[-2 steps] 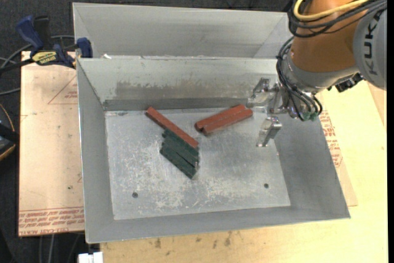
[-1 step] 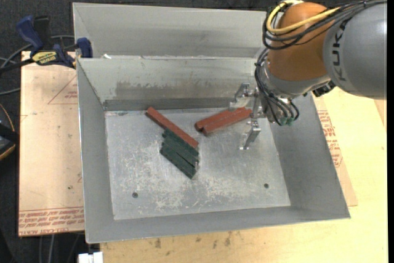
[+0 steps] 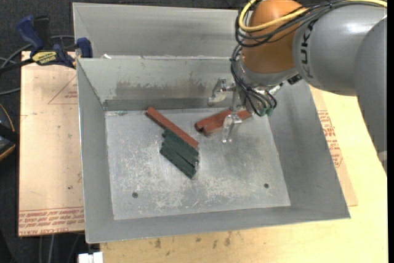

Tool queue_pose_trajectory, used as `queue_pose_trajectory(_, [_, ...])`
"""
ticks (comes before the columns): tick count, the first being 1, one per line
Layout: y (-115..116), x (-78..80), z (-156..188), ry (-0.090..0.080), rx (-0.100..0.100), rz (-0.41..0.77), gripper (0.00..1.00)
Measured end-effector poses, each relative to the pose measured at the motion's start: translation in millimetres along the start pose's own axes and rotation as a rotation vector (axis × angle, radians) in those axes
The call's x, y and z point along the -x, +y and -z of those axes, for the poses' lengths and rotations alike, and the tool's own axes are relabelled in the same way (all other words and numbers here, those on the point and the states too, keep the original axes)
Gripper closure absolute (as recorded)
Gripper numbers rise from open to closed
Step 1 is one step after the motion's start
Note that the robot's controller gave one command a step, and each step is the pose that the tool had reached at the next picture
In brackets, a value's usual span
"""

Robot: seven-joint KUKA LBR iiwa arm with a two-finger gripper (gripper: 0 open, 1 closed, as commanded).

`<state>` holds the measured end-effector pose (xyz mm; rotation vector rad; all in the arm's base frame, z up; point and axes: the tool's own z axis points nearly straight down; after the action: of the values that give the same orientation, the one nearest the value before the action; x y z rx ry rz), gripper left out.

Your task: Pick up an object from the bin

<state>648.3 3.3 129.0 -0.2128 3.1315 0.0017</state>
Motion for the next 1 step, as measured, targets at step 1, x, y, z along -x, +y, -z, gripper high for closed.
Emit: queue_pose_trajectory(1, [-25.9, 5.2, -47.8, -0.011, -0.001, -0.041, 1.00])
